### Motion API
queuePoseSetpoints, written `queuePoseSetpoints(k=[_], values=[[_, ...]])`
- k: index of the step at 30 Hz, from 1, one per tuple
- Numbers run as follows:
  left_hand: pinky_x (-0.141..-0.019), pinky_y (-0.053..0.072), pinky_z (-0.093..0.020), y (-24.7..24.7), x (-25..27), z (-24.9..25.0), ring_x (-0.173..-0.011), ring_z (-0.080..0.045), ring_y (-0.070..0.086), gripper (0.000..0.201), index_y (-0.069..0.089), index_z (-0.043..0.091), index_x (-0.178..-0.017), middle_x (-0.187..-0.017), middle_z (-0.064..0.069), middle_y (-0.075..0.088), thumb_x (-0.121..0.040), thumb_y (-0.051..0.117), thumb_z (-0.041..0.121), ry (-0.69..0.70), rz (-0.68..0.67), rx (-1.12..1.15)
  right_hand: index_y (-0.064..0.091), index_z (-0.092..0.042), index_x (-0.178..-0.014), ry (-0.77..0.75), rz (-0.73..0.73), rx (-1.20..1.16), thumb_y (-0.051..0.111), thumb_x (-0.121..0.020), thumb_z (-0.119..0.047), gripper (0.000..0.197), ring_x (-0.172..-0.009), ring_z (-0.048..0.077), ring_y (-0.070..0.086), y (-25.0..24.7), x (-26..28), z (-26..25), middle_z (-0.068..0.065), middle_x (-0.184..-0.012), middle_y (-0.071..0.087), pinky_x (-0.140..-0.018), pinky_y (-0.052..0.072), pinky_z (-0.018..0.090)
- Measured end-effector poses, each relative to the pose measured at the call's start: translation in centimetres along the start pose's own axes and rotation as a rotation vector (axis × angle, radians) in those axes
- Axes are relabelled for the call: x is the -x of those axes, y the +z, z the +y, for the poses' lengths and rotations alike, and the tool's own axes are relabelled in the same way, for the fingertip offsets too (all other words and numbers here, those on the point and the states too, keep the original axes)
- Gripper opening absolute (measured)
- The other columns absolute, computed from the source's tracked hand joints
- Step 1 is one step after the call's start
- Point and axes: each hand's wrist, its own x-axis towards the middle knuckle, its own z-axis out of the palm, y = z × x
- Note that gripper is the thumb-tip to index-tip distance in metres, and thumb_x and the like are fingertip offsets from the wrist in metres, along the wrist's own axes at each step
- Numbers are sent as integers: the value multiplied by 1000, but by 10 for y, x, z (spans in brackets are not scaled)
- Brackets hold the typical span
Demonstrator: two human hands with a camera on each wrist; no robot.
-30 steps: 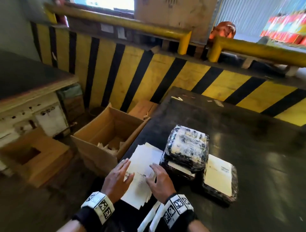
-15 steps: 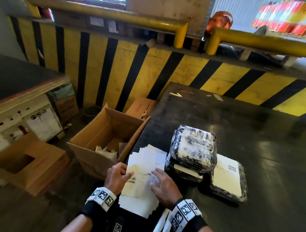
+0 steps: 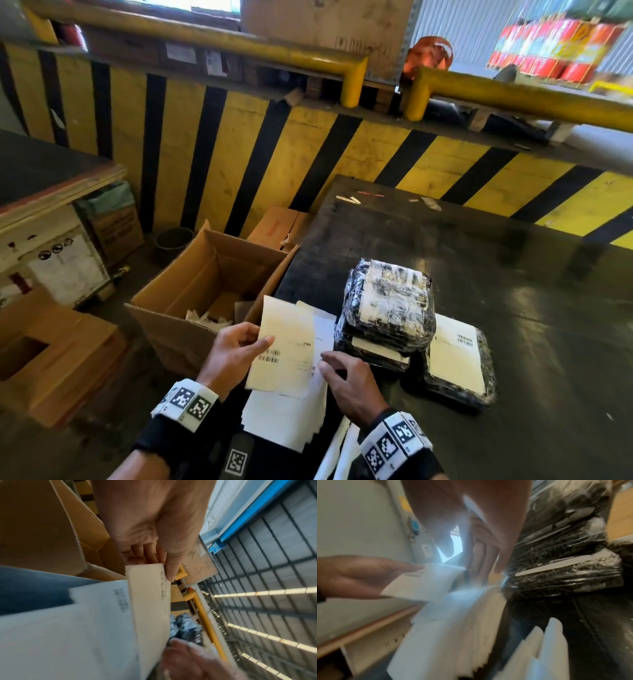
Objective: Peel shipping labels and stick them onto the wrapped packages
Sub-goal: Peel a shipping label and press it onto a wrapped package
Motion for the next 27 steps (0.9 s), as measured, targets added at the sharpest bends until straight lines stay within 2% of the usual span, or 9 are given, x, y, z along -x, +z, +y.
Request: queuePoseSetpoints(k=[2, 4, 6, 11, 17, 20, 23, 25, 27], values=[[-78, 58, -44, 5, 2, 18, -86, -26, 71, 24, 63, -1, -96, -91, -13, 73, -81, 67, 18, 16, -22, 90, 71, -10, -98, 26, -8, -181, 58, -92, -21, 18, -79, -5, 63, -8, 4, -8, -4, -92, 71, -74, 45, 9], [-79, 57, -43, 8, 2, 34, -88, -27, 71, 30, 63, -1, -97, -93, -13, 73, -79, 67, 22, 46, -27, 144, 71, -6, -86, 29, -28, -309, 58, -92, -16, 17, -75, 4, 67, -19, 10, -16, 2, -83, 73, -74, 52, 18], [-78, 57, -41, 8, 0, 46, -89, -28, 70, 33, 63, -1, -98, -94, -13, 73, -77, 67, 25, 57, -11, 186, 70, -4, -84, 32, -38, -399, 59, -91, -12, 15, -77, 13, 70, -29, 15, -25, 5, -81, 75, -75, 54, 21], [-73, 58, -35, 12, -9, 69, -88, -28, 70, 32, 65, -1, -98, -92, -14, 73, -77, 67, 24, 62, -21, 234, 69, 2, -86, -15, -4, -454, 63, -88, -8, 12, -74, 12, 69, -53, 27, -36, 10, -80, 74, -73, 51, 19], [-86, 54, -51, 26, -11, 80, -93, -37, 68, 30, 65, -4, -99, -96, -20, 72, -80, 68, 19, 43, -39, 272, 68, 7, -86, -67, 41, -523, 63, -87, -3, 11, -72, 11, 69, -70, 39, -43, 11, -78, 74, -70, 50, 18], [-86, 54, -49, 28, -15, 78, -90, -35, 69, 28, 68, 0, -95, -92, -17, 73, -78, 73, 21, 14, -4, 176, 67, 8, -87, -100, 37, -569, 62, -87, -1, 11, -72, 13, 68, -75, 41, -49, 11, -78, 73, -71, 51, 20], [-73, 54, -36, 27, -21, 75, -80, -23, 68, 25, 68, 8, -93, -89, -12, 72, -77, 76, 25, -2, 46, -33, 67, 9, -88, -140, 15, -609, 60, -88, -1, 12, -73, 13, 68, -81, 41, -59, 12, -79, 73, -70, 51, 19], [-74, 56, -35, 25, -19, 76, -83, -19, 66, 30, 65, 13, -98, -91, -6, 69, -76, 77, 30, 56, 70, -203, 68, 5, -88, -166, -4, -618, 59, -89, -1, 11, -74, 13, 68, -84, 40, -66, 11, -80, 73, -72, 52, 20], [-76, 57, -33, 25, -10, 82, -86, -15, 63, 31, 64, 18, -101, -93, 0, 66, -76, 76, 31, 188, 113, -367, 68, 5, -87, -193, -10, -600, 58, -90, 0, 12, -74, 14, 67, -86, 38, -72, 9, -79, 72, -73, 51, 20]])
